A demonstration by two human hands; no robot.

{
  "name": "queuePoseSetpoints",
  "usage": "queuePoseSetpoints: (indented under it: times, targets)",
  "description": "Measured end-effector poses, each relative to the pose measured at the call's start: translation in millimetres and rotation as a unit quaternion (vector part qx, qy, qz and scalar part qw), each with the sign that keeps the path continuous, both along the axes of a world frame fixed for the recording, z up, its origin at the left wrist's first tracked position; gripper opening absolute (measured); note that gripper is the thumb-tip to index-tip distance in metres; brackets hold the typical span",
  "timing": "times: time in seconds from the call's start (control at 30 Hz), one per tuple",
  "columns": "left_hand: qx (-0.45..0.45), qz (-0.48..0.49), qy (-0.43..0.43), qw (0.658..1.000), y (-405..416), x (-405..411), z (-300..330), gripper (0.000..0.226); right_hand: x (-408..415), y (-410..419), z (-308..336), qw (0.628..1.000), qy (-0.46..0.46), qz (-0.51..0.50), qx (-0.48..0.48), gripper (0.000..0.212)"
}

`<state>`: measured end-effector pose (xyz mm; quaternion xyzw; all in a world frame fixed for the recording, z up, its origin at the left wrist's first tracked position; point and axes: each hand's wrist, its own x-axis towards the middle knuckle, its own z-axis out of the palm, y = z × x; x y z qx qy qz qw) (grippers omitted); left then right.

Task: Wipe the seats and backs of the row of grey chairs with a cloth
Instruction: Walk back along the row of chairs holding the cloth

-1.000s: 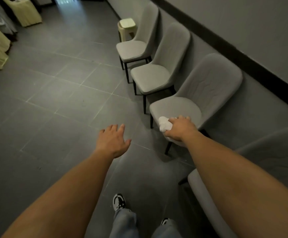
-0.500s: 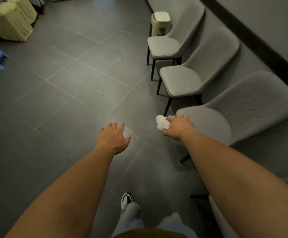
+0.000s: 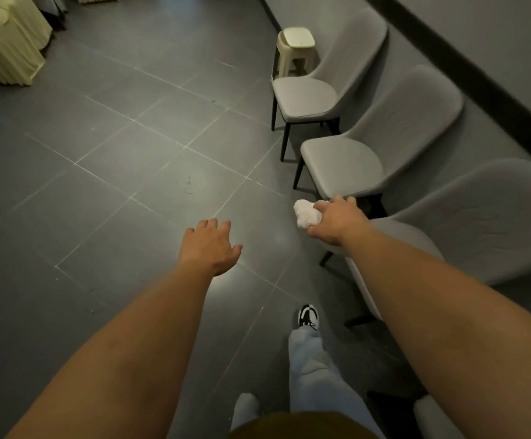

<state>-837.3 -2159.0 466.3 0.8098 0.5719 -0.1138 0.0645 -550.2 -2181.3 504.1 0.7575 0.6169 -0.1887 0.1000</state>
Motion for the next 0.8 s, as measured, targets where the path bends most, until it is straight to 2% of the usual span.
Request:
queuePoseSetpoints:
  times: [0.1,0.3,0.43,0.6,0.8]
  targets:
    - [0.011,-0.01,0.006,1.0,44,22,-3,0.073,24,48,-6,1.0,-0.013,0.004,-0.008,0.07]
    - [0.018,0.032,0.021,0.999,142,66,0,0.072,74,154,-24,1.0,0.007,0.026,-0.013,0.067]
    - [0.038,0.032,0.001,0.999,197,105,6,0.073,97,227,-26,0.999,0.005,0.042,-0.031,0.064]
    - [0.028,0.047,-0.009,0.998,256,121,12,0.072,80,306,-31,0.995,0.002,0.094,-0.041,0.065]
    - [0.013,0.061,0.009,0.998,358,91,2,0.073,44,401,-41,0.991,0.007,0.128,-0.041,0.067]
